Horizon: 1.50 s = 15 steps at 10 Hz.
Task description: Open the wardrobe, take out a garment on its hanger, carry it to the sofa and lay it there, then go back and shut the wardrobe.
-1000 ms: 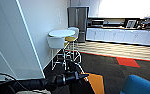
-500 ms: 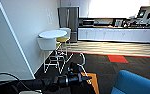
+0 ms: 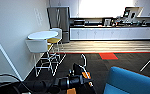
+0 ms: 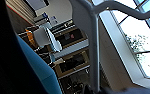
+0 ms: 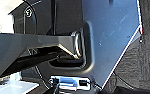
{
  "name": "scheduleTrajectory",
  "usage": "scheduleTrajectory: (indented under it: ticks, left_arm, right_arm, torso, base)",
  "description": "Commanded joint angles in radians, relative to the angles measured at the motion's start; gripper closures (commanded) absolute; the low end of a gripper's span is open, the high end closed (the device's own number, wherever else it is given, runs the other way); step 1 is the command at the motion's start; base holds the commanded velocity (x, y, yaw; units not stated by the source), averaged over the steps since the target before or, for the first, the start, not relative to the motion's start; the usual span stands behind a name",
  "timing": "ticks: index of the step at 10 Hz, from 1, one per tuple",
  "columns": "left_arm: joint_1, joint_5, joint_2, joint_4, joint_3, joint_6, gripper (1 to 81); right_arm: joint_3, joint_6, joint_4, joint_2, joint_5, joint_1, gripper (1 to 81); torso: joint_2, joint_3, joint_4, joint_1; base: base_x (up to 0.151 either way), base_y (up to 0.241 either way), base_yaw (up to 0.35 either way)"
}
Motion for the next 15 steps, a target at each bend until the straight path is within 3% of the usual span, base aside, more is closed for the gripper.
scheduleTrajectory:
  ticks: [1,15]
  left_arm:
    - [-0.143,-0.048,-0.009,0.034,0.052,0.012,81.1]
    - [-0.134,-0.042,-0.038,0.043,0.06,0.014,81.1]
  right_arm:
    - [0.007,-0.002,-0.006,-0.004,-0.055,0.018,1.0]
    - [0.007,-0.002,-0.009,0.01,-0.053,0.015,1.0]
  torso:
    - [0.0,0.0,0.0,0.0]
    - [0.0,0.0,0.0,0.0]
  base:
    - [0.0,0.0,-0.244]
    - [0.0,0.0,-0.245]
